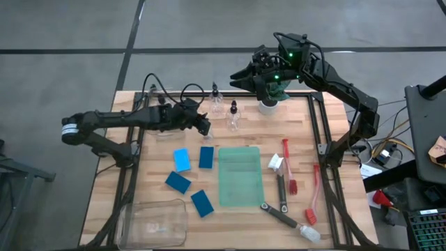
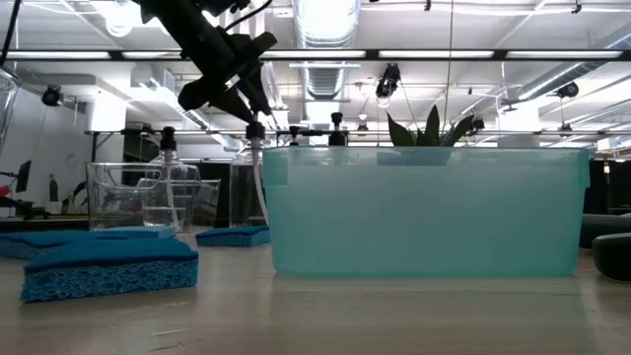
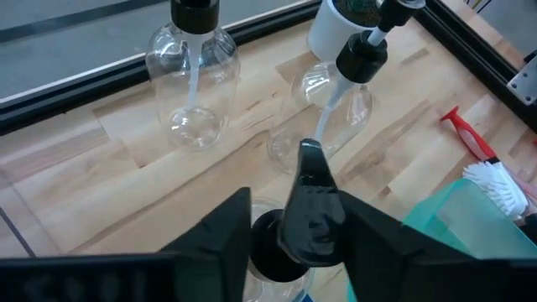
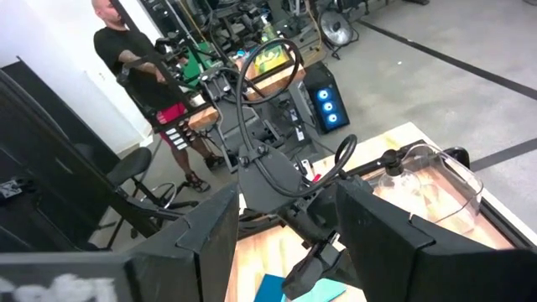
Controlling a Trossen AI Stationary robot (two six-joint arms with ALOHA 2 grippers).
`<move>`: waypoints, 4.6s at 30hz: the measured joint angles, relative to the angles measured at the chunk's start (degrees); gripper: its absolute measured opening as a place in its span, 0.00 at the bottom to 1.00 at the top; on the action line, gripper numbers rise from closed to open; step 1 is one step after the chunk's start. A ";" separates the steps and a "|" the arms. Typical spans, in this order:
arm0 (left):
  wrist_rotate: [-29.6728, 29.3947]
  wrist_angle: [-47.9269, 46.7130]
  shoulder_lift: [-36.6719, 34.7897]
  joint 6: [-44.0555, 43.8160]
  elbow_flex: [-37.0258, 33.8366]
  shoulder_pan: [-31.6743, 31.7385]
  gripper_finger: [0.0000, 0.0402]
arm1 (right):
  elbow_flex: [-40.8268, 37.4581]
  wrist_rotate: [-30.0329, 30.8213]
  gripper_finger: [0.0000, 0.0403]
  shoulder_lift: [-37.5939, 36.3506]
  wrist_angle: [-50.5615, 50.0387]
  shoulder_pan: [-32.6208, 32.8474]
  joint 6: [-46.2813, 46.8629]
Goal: Pick & Place Kitchen Sink Supplies
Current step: Put the transparent soap dispenser into the top transparent bin
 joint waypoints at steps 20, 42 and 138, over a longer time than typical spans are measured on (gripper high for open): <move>0.17 -1.46 -5.75 -0.17 2.63 0.09 0.25 | 0.00 -0.02 0.48 0.01 -0.04 0.00 -0.21; -2.87 -24.42 -21.01 0.87 13.25 0.09 0.19 | 0.00 1.80 0.48 0.00 0.04 0.00 -0.52; 4.02 -2.51 13.77 -2.68 25.03 15.99 0.70 | -0.07 6.03 0.48 0.13 -12.73 -1.27 2.20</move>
